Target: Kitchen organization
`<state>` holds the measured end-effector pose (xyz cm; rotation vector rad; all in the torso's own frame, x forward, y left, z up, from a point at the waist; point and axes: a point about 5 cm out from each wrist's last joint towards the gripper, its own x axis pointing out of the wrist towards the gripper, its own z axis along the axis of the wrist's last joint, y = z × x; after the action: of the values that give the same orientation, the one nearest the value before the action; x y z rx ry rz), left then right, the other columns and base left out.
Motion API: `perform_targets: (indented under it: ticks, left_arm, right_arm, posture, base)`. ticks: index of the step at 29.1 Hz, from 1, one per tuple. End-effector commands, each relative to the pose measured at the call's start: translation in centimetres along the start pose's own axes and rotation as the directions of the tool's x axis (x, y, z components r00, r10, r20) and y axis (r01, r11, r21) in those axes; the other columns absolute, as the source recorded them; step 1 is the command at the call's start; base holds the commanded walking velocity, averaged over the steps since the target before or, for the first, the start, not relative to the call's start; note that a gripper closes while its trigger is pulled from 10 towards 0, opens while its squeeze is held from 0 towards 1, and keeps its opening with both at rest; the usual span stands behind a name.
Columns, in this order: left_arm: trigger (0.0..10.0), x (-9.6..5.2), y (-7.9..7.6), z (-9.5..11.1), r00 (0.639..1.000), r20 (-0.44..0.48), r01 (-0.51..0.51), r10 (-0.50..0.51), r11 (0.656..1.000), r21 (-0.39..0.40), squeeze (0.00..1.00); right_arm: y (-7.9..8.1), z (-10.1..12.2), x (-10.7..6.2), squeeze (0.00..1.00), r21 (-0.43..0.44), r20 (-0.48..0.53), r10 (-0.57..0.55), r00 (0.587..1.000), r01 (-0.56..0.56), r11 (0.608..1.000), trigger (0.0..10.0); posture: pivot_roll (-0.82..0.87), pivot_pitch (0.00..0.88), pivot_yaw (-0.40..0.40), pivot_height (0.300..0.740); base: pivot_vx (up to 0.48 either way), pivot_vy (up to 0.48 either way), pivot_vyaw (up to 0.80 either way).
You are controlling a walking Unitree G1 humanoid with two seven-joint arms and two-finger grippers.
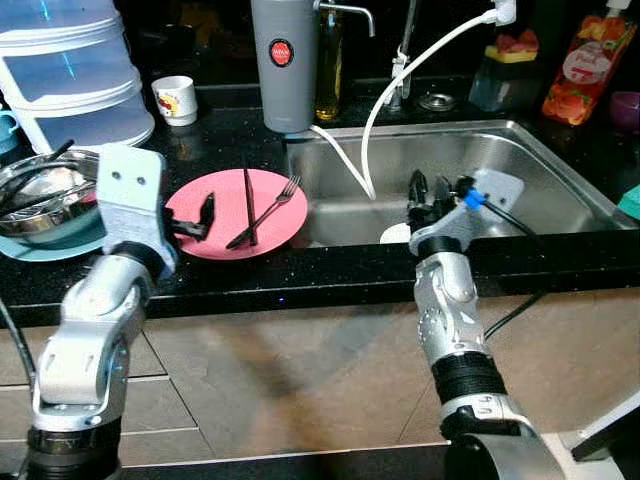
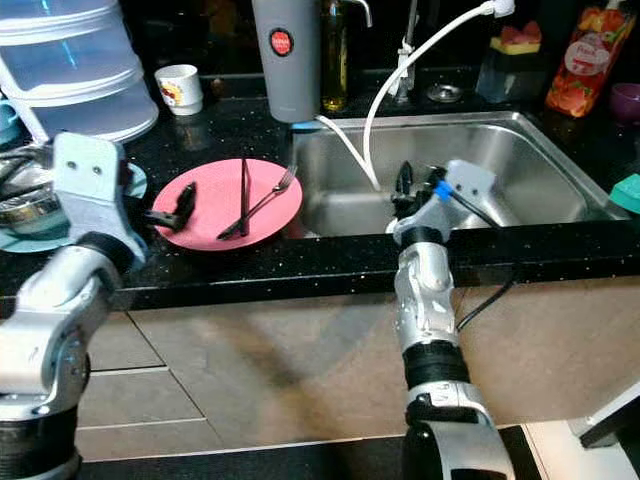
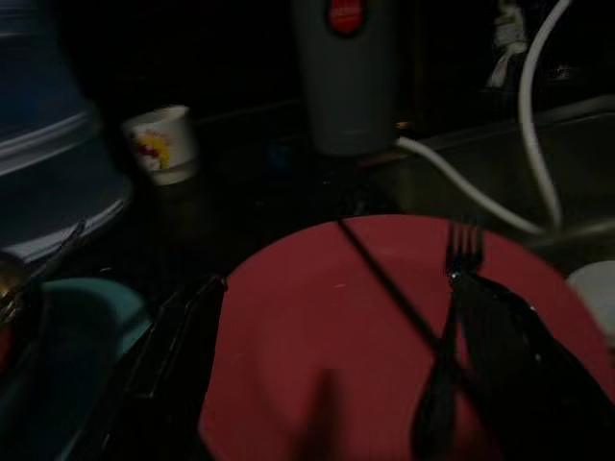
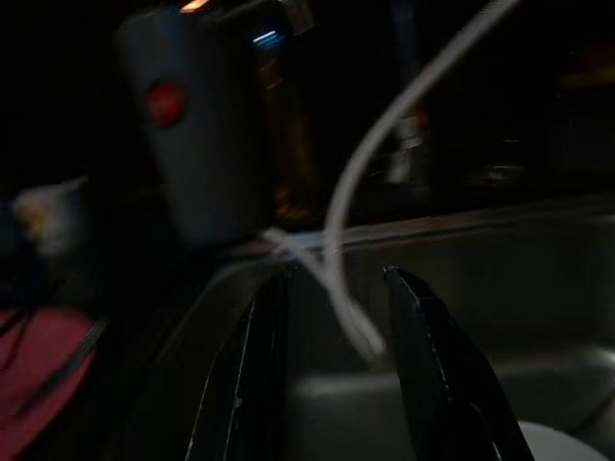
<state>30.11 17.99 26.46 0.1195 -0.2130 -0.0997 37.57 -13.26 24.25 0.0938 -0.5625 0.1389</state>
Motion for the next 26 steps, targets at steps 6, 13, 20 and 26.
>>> perform_targets:
  ticks: [6, 13, 20, 26]
  left_arm:
    - [10.0, -0.4, 1.0, -1.1, 0.998, -0.007, -0.058, 0.058, 0.998, -0.007, 0.0]
    - [10.0, -1.3, 1.5, -1.3, 0.993, 0.051, -0.106, 0.109, 0.992, -0.07, 0.0]
    - [10.0, -1.9, 1.1, -2.4, 0.994, 0.043, -0.101, 0.105, 0.99, -0.094, 0.0]
    - [10.0, -1.7, 0.9, -2.6, 0.995, 0.039, -0.092, 0.092, 0.996, -0.013, 0.0]
  right_arm:
    - [0.8, 0.1, 0.6, 0.0, -0.016, -0.031, 0.108, 0.994, -0.108, 0.994, 10.0]
    - [-0.1, -1.5, 0.9, 0.0, 0.032, -0.226, 0.151, 0.962, -0.147, 0.989, 10.0]
    - [0.5, -3.2, -0.3, 0.0, 0.048, -0.354, 0.251, 0.901, -0.251, 0.967, 10.0]
    - [0.6, -3.2, -0.5, 0.0, 0.101, -0.343, 0.21, 0.916, -0.186, 0.977, 10.0]
  posture:
    - [0.19, 0.106, 0.065, 0.74]
    - [0.17, 0.103, 0.038, 0.74]
    - [0.17, 0.095, 0.023, 0.74]
    - [0.16, 0.074, 0.013, 0.74]
  base:
    - [0.0, 0.0, 0.0]
    - [0.0, 0.0, 0.0]
    - [0.0, 0.0, 0.0]
    - [0.0, 0.0, 0.0]
